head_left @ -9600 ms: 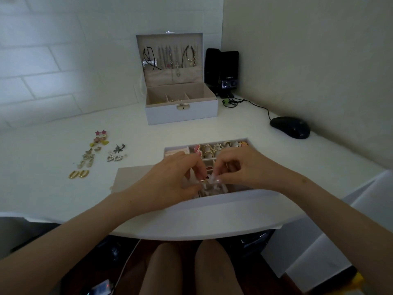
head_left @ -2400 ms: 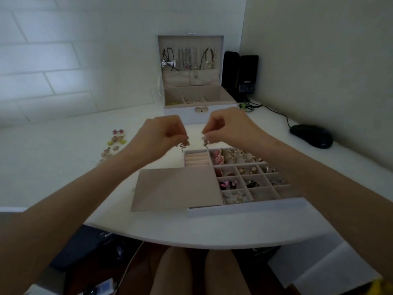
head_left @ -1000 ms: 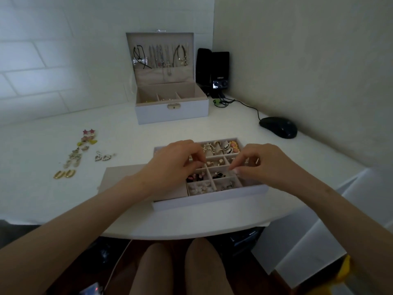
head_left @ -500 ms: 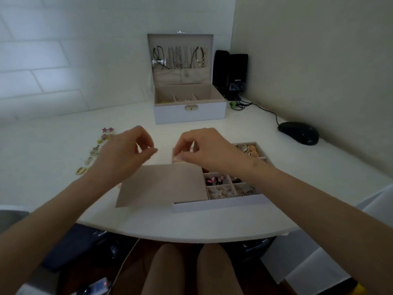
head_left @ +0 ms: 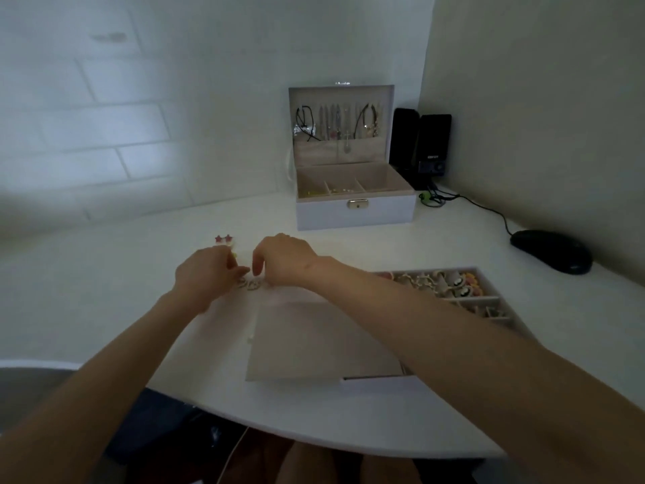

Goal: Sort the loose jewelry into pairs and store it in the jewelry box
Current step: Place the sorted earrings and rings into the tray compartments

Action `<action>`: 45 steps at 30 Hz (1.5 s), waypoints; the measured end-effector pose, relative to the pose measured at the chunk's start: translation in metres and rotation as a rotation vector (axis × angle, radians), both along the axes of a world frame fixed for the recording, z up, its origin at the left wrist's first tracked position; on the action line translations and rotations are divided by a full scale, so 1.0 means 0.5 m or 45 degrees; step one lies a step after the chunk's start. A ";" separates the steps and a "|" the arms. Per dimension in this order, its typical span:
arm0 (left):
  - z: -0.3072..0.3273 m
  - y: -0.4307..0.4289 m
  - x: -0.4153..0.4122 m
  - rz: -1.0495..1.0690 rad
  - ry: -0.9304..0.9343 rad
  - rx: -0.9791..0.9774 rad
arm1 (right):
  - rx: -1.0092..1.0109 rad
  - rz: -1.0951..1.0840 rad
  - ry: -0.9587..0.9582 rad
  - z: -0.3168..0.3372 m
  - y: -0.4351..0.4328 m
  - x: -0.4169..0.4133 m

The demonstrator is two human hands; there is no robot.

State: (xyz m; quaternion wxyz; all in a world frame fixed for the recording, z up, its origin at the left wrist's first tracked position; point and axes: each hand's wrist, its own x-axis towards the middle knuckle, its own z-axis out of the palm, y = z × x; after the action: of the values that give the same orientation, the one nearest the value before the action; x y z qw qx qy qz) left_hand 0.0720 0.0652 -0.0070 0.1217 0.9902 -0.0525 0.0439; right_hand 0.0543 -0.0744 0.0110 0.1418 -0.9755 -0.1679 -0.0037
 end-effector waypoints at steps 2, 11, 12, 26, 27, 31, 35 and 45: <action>-0.003 -0.003 0.002 -0.010 -0.008 -0.002 | 0.010 -0.017 -0.003 -0.006 -0.003 0.009; -0.008 -0.003 0.004 -0.073 -0.083 -0.193 | 0.186 -0.029 0.031 -0.007 -0.023 0.013; -0.004 -0.005 -0.001 -0.098 -0.105 -0.221 | 0.213 -0.024 0.026 0.001 -0.031 0.006; 0.103 -0.190 -0.176 -0.665 -0.104 -0.554 | 0.491 -0.205 0.009 0.078 -0.279 -0.216; 0.103 -0.210 -0.189 -0.708 -0.078 -0.580 | 0.479 -0.221 -0.001 0.081 -0.298 -0.234; 0.094 -0.283 -0.239 -0.851 0.000 -0.653 | 0.440 -0.291 -0.031 0.084 -0.368 -0.302; 0.079 -0.340 -0.272 -0.927 0.087 -0.688 | 0.388 -0.338 -0.043 0.073 -0.422 -0.354; 0.061 -0.405 -0.303 -1.016 0.116 -0.617 | 0.302 -0.366 0.064 0.037 -0.481 -0.405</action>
State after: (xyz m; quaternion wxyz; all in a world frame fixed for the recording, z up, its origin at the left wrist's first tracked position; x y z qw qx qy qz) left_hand -0.0794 -0.1371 0.0237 0.3591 0.8364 -0.4122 -0.0388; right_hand -0.1481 -0.3148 0.0295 0.2578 -0.9658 -0.0215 -0.0191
